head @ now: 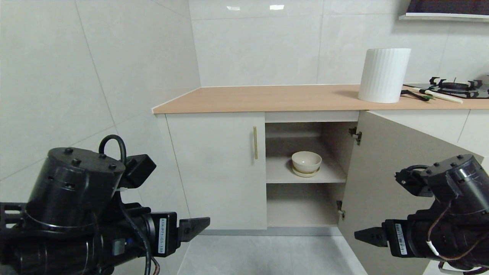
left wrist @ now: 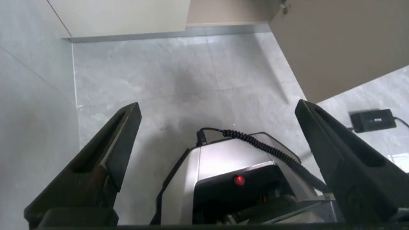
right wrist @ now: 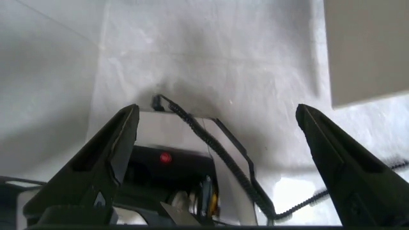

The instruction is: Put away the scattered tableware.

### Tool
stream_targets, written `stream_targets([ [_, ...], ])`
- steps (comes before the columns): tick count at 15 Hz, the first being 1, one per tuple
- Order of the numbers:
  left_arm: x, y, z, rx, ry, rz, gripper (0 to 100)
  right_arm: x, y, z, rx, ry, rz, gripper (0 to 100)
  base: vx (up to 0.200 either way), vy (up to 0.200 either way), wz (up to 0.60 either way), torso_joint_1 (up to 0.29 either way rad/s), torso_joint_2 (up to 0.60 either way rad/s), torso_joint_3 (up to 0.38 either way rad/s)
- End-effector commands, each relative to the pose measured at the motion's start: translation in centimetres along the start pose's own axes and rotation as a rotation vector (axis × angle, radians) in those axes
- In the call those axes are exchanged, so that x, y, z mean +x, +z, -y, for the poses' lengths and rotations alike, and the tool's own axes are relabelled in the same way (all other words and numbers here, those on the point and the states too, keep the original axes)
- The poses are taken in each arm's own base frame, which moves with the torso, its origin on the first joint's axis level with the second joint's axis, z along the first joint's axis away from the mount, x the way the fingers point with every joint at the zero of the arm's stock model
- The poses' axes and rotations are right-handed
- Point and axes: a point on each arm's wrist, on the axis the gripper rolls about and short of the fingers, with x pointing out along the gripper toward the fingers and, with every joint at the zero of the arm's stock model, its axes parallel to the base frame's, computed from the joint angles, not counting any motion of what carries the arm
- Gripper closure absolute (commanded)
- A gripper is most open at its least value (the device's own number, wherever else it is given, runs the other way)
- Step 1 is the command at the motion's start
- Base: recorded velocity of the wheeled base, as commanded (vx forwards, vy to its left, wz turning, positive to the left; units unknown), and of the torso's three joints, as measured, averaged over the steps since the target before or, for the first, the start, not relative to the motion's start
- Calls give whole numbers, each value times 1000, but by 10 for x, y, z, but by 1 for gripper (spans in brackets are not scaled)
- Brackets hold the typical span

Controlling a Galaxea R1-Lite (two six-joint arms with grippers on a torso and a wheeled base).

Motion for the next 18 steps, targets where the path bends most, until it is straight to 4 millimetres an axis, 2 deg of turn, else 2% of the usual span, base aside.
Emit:
stream_targets([
  [1,0,0,0,0,0,-1,0,-2,0,0,-3,-2,-3,0,0,0,0,0,0,0],
  [5,0,0,0,0,1,2,0,-5,0,1,-6,1,2,0,0,0,0,0,0,0],
  [10,0,0,0,0,2,0,0,-26,-6,8,-82,-31,-62,0,0,-200,0,3,2,1],
  [15,0,0,0,0,2,0,0,-22,-8,10,-85,-62,-107,0,0,-200,0,-1,2,0],
  [18,-1,0,0,0,1,2,0,-8,-2,20,-45,-169,-131,0,0,-133,0,2,0,0],
])
